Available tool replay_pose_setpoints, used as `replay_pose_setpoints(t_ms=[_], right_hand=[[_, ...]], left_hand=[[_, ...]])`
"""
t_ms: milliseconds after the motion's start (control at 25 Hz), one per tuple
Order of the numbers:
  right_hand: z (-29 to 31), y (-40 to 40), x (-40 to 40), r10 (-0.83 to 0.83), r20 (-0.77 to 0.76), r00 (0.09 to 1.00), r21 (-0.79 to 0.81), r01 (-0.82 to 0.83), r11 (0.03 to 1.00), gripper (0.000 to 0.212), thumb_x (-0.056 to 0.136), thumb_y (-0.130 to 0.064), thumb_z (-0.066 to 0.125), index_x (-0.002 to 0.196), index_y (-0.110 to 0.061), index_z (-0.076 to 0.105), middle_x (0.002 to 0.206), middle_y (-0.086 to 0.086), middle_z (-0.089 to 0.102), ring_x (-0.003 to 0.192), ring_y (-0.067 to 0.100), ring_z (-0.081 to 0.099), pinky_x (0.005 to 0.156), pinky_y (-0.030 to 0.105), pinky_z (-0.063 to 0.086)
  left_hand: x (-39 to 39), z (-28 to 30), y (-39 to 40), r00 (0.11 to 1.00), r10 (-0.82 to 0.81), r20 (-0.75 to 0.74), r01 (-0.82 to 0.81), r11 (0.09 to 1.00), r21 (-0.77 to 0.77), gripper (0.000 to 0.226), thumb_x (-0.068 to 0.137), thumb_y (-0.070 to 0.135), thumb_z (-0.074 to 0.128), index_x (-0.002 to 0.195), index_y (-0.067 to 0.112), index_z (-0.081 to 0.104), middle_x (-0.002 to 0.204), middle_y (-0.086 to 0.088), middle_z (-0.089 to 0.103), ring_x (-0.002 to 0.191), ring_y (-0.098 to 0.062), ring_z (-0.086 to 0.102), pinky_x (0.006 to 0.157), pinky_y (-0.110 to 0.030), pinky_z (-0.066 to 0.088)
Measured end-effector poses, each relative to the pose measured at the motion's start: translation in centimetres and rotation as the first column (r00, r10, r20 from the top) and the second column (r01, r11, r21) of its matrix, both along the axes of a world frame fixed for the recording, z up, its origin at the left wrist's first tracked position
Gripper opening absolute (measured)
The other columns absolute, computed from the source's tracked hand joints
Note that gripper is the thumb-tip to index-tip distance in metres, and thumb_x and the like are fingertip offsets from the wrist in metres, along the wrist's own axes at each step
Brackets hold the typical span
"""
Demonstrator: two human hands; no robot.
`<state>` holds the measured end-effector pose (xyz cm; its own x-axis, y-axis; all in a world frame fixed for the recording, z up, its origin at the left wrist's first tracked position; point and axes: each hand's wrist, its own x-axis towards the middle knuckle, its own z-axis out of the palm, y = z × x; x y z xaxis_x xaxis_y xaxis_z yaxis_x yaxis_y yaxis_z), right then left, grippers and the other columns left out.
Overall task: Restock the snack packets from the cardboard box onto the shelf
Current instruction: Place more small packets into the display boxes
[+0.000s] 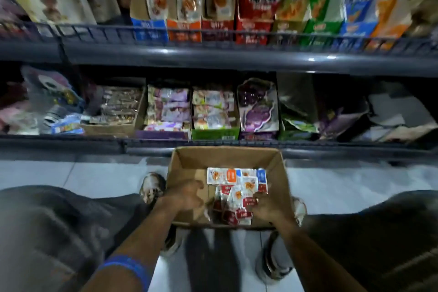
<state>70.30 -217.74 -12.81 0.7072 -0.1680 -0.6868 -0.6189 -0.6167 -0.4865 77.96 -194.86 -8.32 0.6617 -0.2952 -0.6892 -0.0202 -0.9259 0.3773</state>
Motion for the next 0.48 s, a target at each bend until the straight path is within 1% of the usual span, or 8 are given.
replay_pose_setpoints(t_ms=[40, 80, 160, 200, 280, 320, 400, 480], right_hand=[[-0.9, -0.3, 0.1, -0.015, -0.050, 0.999, 0.034, 0.017, 0.999, 0.045, 0.090, -0.025, 0.064, 0.130, -0.007, 0.054, 0.132, 0.011, 0.057, 0.121, 0.028, 0.054, 0.099, 0.030, 0.044], [-1.8, -0.9, 0.7, -0.055, -0.074, 0.996, 0.059, 0.059, 0.996, 0.046, 0.091, -0.022, 0.064, 0.132, -0.007, 0.053, 0.133, 0.012, 0.056, 0.123, 0.030, 0.053, 0.096, 0.029, 0.043], [-3.9, -2.0, 2.4, -0.158, -0.071, 0.985, 0.084, 0.164, 0.983, 0.047, 0.091, -0.021, 0.064, 0.134, -0.010, 0.051, 0.134, 0.012, 0.056, 0.119, 0.028, 0.056, 0.094, 0.032, 0.047], [-5.1, -2.4, 3.4, -0.198, -0.064, 0.978, 0.080, 0.202, 0.976, 0.044, 0.091, -0.022, 0.064, 0.132, -0.013, 0.052, 0.131, 0.011, 0.059, 0.114, 0.026, 0.060, 0.090, 0.032, 0.051], [-7.6, -3.0, 5.0, -0.261, -0.039, 0.965, 0.036, 0.262, 0.964, 0.036, 0.092, -0.023, 0.063, 0.127, -0.019, 0.056, 0.123, 0.006, 0.065, 0.103, 0.022, 0.066, 0.082, 0.033, 0.056], [-8.6, -3.1, 5.6, -0.312, -0.033, 0.950, 0.015, 0.312, 0.950, 0.035, 0.091, -0.022, 0.063, 0.125, -0.020, 0.057, 0.120, 0.006, 0.067, 0.100, 0.022, 0.067, 0.081, 0.034, 0.056], [-11.0, -2.8, 6.6, -0.352, -0.069, 0.934, -0.038, 0.350, 0.936, 0.038, 0.090, -0.022, 0.064, 0.127, -0.016, 0.056, 0.122, 0.009, 0.065, 0.105, 0.026, 0.065, 0.083, 0.032, 0.051], [-13.5, -2.4, 7.2, -0.318, -0.085, 0.944, -0.099, 0.310, 0.946, 0.043, 0.088, -0.025, 0.066, 0.128, -0.012, 0.056, 0.126, 0.011, 0.063, 0.113, 0.029, 0.061, 0.088, 0.031, 0.048]], left_hand=[[-0.5, -1.9, -0.2, 0.998, -0.031, -0.053, 0.033, 0.999, 0.033, 0.058, 0.089, 0.027, 0.064, 0.143, 0.017, 0.046, 0.145, -0.009, 0.049, 0.129, -0.026, 0.049, 0.106, -0.032, 0.039], [-0.7, -3.6, -0.6, 0.994, -0.057, -0.089, 0.063, 0.996, 0.056, 0.059, 0.088, 0.033, 0.064, 0.143, 0.022, 0.045, 0.143, -0.004, 0.050, 0.125, -0.024, 0.051, 0.102, -0.031, 0.041], [-0.3, -6.2, -2.0, 0.992, -0.064, -0.109, 0.071, 0.996, 0.061, 0.048, 0.091, 0.037, 0.061, 0.136, 0.027, 0.049, 0.132, 0.005, 0.056, 0.113, -0.017, 0.054, 0.092, -0.026, 0.043], [0.1, -7.4, -2.9, 0.992, -0.047, -0.115, 0.051, 0.998, 0.032, 0.041, 0.092, 0.036, 0.061, 0.131, 0.026, 0.053, 0.128, 0.007, 0.058, 0.110, -0.016, 0.056, 0.091, -0.025, 0.044], [0.8, -10.2, -4.6, 0.989, 0.036, -0.141, -0.034, 0.999, 0.011, 0.036, 0.093, 0.032, 0.061, 0.128, 0.024, 0.057, 0.129, 0.001, 0.062, 0.112, -0.020, 0.059, 0.097, -0.032, 0.048], [1.0, -11.5, -5.4, 0.986, 0.071, -0.152, -0.069, 0.997, 0.017, 0.036, 0.094, 0.031, 0.060, 0.129, 0.023, 0.057, 0.130, -0.001, 0.063, 0.114, -0.022, 0.059, 0.099, -0.035, 0.048], [1.6, -14.4, -6.6, 0.985, 0.102, -0.139, -0.099, 0.995, 0.027, 0.041, 0.093, 0.035, 0.061, 0.132, 0.023, 0.053, 0.132, -0.003, 0.060, 0.118, -0.026, 0.057, 0.100, -0.039, 0.047], [2.1, -16.4, -7.7, 0.983, 0.140, -0.118, -0.136, 0.990, 0.047, 0.051, 0.090, 0.042, 0.063, 0.135, 0.023, 0.047, 0.133, -0.007, 0.056, 0.121, -0.030, 0.053, 0.101, -0.043, 0.045]])
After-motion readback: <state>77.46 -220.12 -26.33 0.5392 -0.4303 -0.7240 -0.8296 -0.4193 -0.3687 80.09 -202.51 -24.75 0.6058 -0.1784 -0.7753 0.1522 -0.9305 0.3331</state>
